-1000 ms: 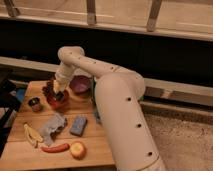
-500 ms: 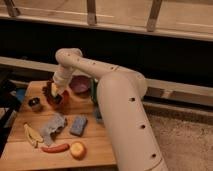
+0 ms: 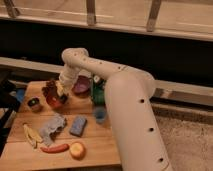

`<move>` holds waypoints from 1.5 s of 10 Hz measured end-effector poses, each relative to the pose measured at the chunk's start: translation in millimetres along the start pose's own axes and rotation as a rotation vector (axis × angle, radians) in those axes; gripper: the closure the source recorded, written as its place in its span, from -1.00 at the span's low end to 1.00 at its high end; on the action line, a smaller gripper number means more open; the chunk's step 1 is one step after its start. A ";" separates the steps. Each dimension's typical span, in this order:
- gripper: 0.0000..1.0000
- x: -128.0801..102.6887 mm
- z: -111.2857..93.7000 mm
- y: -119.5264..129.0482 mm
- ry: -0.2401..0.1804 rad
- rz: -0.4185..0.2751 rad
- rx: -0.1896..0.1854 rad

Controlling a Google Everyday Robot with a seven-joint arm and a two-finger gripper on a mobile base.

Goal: Wipe red bowl with eraser

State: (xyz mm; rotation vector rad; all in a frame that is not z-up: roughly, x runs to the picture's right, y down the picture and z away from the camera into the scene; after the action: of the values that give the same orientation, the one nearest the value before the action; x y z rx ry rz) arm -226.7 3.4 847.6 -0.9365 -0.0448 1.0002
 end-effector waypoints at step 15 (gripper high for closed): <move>1.00 8.4 -7.8 2.1 0.018 -0.033 0.008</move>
State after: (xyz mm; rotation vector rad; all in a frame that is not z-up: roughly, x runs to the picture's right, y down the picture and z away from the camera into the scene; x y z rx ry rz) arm -220.1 5.0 838.2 -0.9343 -0.0411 0.9612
